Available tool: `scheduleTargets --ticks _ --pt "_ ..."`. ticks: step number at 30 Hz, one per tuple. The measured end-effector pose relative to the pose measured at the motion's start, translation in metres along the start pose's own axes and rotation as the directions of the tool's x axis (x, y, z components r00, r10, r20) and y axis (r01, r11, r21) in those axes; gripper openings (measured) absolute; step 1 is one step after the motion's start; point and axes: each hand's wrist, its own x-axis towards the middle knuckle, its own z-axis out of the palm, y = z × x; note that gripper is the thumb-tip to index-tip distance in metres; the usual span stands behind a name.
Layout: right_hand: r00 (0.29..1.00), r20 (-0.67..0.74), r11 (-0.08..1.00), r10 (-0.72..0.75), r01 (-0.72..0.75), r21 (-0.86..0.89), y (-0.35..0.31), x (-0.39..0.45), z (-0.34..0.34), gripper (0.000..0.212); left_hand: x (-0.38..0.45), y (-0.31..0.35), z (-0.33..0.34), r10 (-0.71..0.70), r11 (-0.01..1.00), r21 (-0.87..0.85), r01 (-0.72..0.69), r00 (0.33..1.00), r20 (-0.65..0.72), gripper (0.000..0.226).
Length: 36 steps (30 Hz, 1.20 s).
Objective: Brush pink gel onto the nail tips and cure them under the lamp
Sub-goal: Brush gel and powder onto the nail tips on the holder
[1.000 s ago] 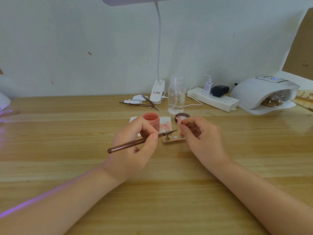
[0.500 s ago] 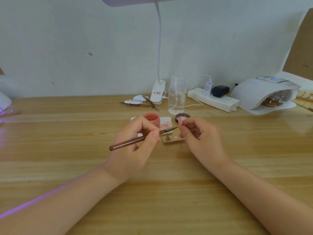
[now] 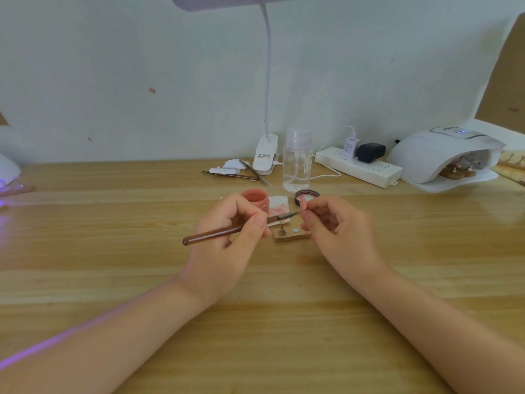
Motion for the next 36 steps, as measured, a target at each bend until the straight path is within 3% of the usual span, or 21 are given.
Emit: scheduleTargets --ticks 9,17,24,32,36 --pt "1.0 -0.009 1.0 0.007 -0.007 0.024 0.0016 0.0001 0.0001 0.024 0.0019 0.0051 0.0075 -0.113 0.98 -0.176 0.095 0.989 -0.098 0.016" --pt "0.999 -0.008 0.998 0.039 -0.039 0.056 0.0025 0.0005 0.0004 0.022 -0.0005 0.0045 0.0058 -0.106 0.98 -0.174 0.1 0.994 -0.025 0.013" --pt "0.998 -0.019 0.997 0.057 -0.056 0.054 0.0018 0.0004 0.0006 0.022 0.0009 0.0043 0.007 -0.11 0.978 -0.189 0.089 0.988 -0.104 0.014" --pt "0.998 -0.014 0.996 0.069 -0.068 0.066 0.0004 0.0002 0.0001 0.022 -0.0017 0.0038 0.0056 -0.081 0.986 -0.148 0.074 0.996 -0.038 0.013" --pt "0.993 0.0 0.987 0.117 -0.116 0.107 0.0004 0.0008 0.0002 0.019 -0.0008 0.0036 0.0042 -0.05 0.994 -0.096 0.043 0.996 -0.075 0.015"
